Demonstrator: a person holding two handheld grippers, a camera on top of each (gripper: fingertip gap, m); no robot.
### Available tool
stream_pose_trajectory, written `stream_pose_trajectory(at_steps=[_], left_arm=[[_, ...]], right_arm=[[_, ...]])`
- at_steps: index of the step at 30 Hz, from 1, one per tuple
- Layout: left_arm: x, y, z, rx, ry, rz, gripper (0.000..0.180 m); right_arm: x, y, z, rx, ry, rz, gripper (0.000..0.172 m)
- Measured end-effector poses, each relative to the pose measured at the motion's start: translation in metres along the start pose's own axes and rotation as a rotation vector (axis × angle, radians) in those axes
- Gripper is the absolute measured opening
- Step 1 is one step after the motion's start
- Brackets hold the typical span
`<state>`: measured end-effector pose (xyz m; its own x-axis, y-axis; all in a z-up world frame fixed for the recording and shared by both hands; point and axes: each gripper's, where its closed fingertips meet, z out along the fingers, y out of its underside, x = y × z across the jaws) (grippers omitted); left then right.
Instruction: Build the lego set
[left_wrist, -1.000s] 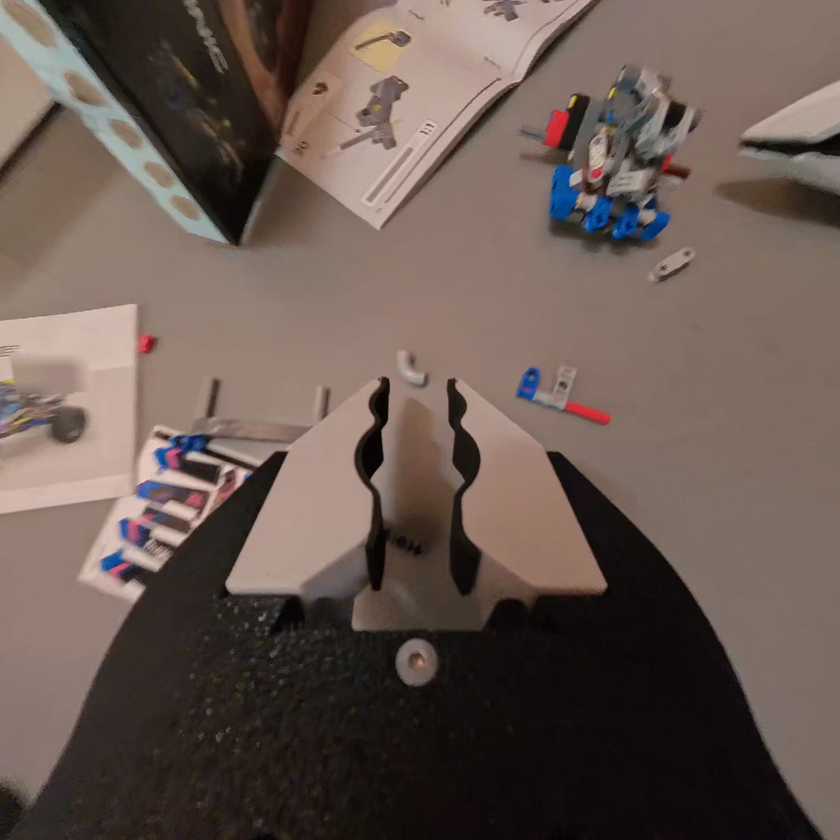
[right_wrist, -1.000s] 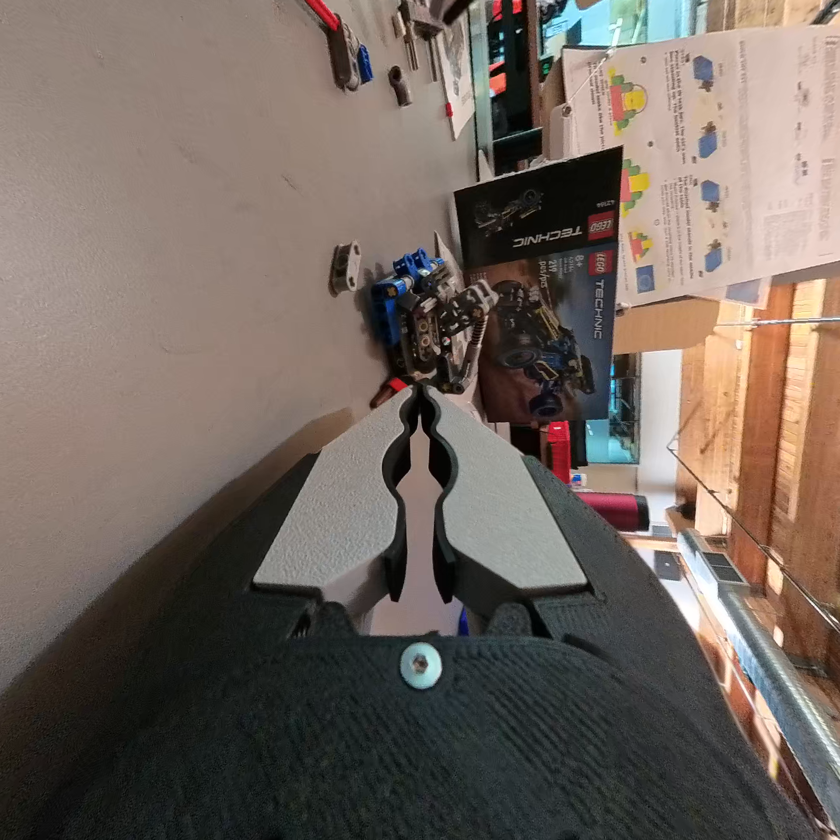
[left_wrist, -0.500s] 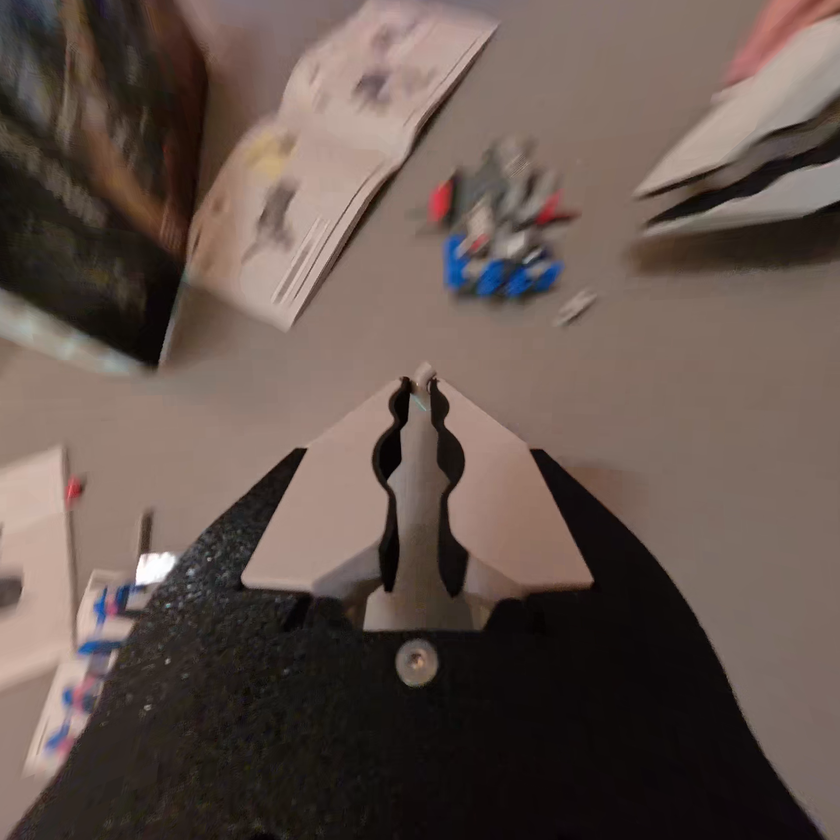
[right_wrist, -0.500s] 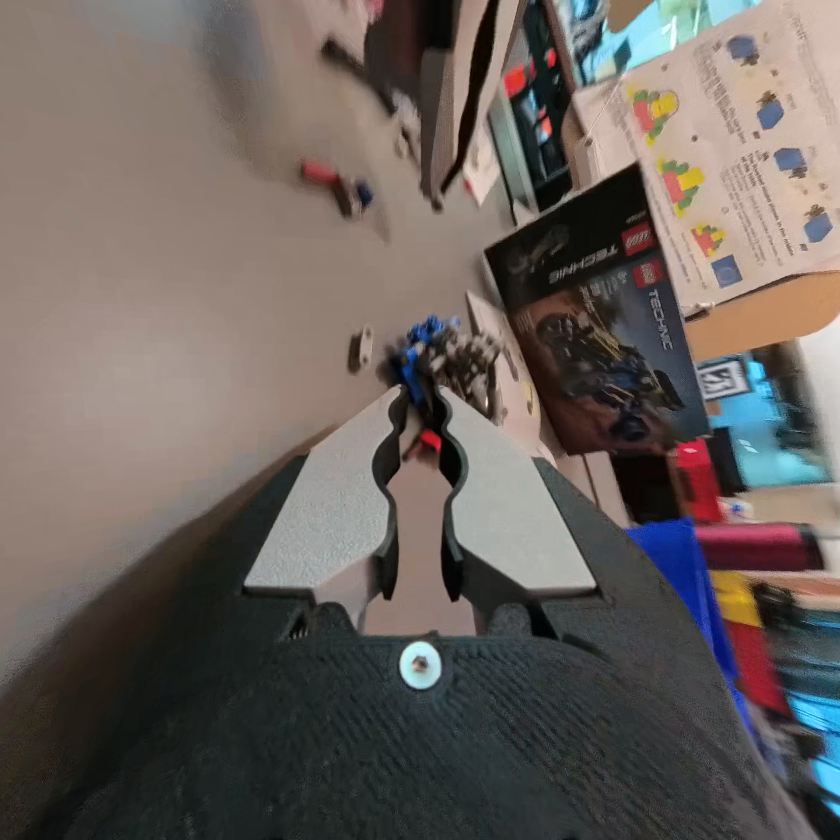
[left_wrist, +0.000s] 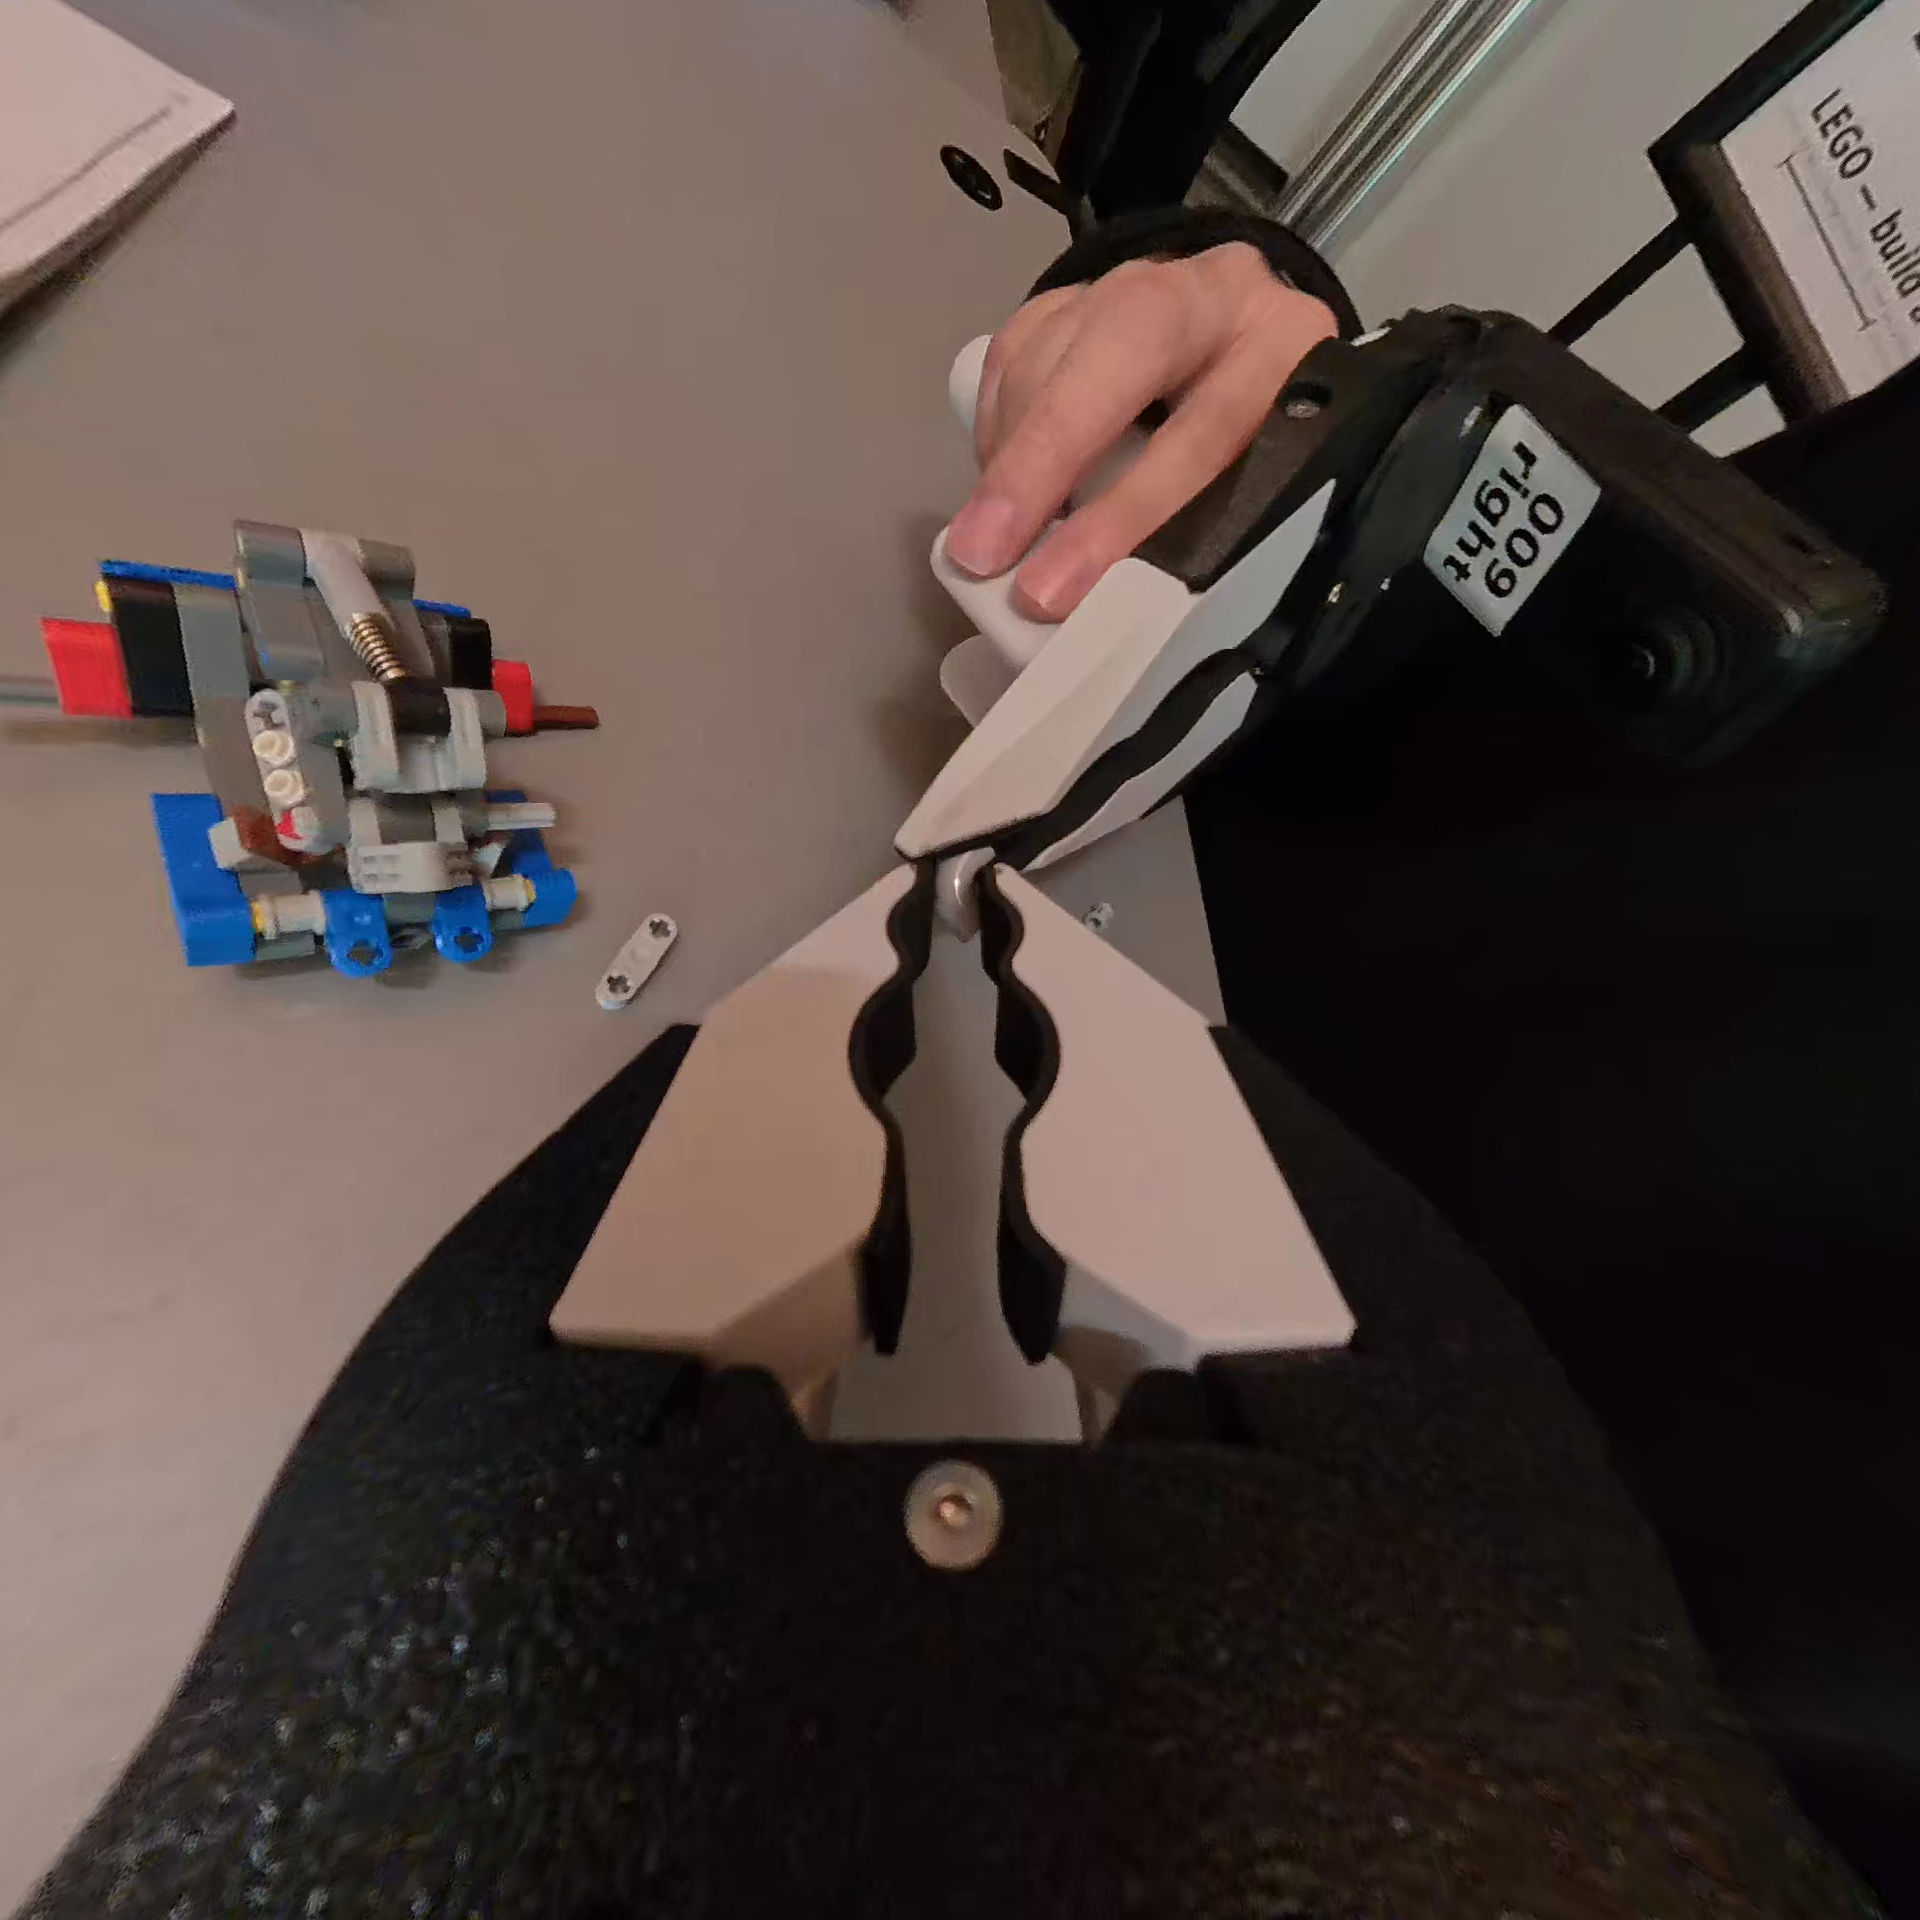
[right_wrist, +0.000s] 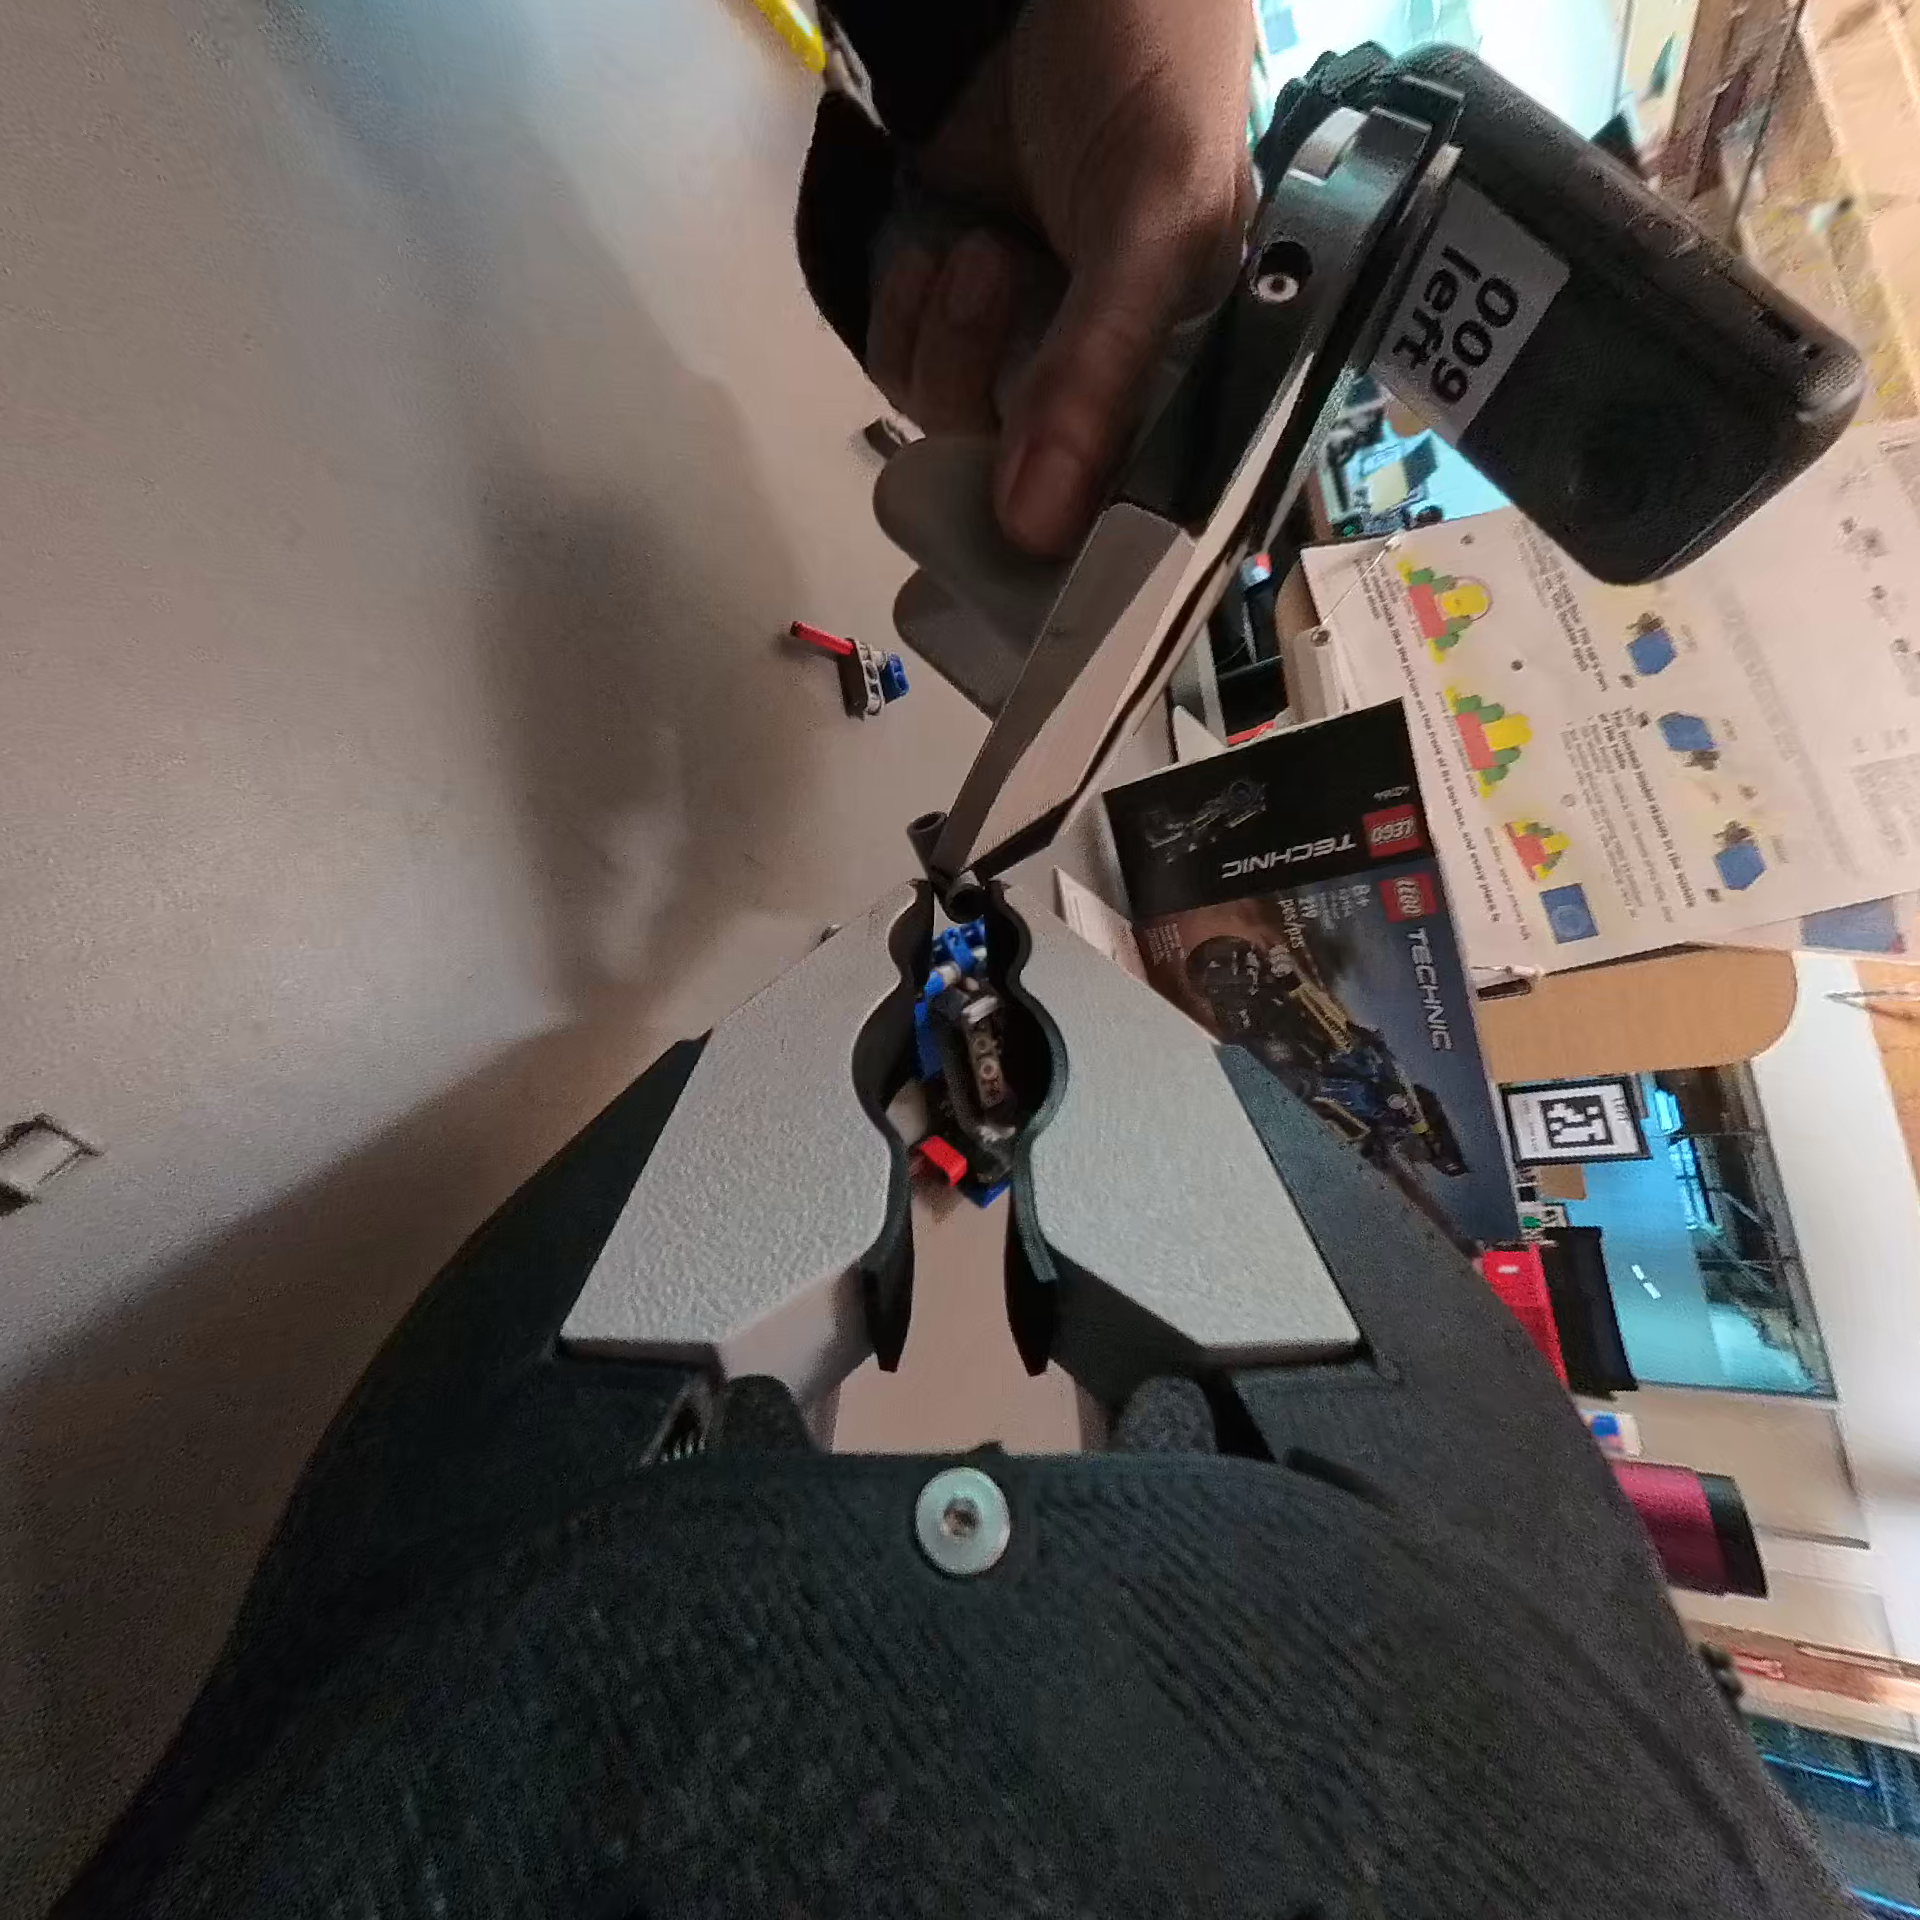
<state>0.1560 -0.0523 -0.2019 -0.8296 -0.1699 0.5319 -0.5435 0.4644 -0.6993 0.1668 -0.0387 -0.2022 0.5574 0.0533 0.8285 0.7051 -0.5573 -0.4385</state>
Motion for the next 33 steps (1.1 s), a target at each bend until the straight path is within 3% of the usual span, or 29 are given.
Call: stream_pose_trajectory(at_steps=[3, 5, 8, 10, 12, 15, 18, 22, 24, 26, 28, 30, 33], left_arm=[[-0.005, -0.004, 0.0, 0.029, -0.025, -0.026, 0.005], [-0.017, -0.006, -0.004, 0.033, -0.126, 0.029, 0.008], [-0.024, -0.02, -0.016, 0.111, -0.292, 0.279, 0.017], [-0.01, -0.026, -0.02, 0.15, -0.321, 0.49, 0.019], [-0.003, -0.018, -0.016, 0.094, -0.341, 0.635, 0.022], [-0.004, -0.007, -0.007, 0.002, -0.382, 0.752, 0.017], [-0.003, -0.009, -0.001, 0.015, -0.379, 0.745, 0.004], [-0.006, -0.008, 0.003, 0.051, -0.324, 0.499, 0.004], [-0.017, -0.015, -0.002, 0.16, -0.314, 0.265, 0.004], [-0.015, -0.019, -0.004, 0.284, -0.174, -0.054, 0.004], [-0.013, -0.023, -0.006, 0.4, -0.037, -0.291, 0.004], [-0.013, -0.017, -0.001, 0.41, 0.04, -0.417, 0.004], [-0.009, -0.015, 0.008, 0.42, 0.111, -0.518, 0.004]], right_arm=[[0.002, 0.005, 0.0, -0.031, 0.009, 0.048, 0.005], [-0.001, 0.011, 0.003, -0.057, -0.036, 0.177, 0.004], [-0.005, 0.027, 0.007, -0.097, -0.098, 0.461, 0.004], [-0.009, 0.025, 0.005, -0.044, -0.188, 0.694, 0.004], [-0.012, 0.016, 0.0, 0.03, -0.287, 0.847, 0.005], [-0.006, 0.008, -0.002, 0.089, -0.301, 0.929, 0.005], [-0.003, 0.002, -0.003, 0.098, -0.285, 0.901, 0.005], [-0.003, 0.007, -0.001, 0.072, -0.224, 0.791, 0.005], [0.004, 0.02, -0.001, 0.026, -0.094, 0.659, 0.013], [0.014, 0.026, -0.004, -0.005, 0.067, 0.453, 0.026], [0.017, 0.018, -0.009, -0.006, 0.196, 0.189, 0.022], [0.016, 0.016, -0.008, -0.069, 0.259, 0.036, 0.02], [0.014, 0.017, -0.003, -0.1, 0.282, -0.015, 0.025]])
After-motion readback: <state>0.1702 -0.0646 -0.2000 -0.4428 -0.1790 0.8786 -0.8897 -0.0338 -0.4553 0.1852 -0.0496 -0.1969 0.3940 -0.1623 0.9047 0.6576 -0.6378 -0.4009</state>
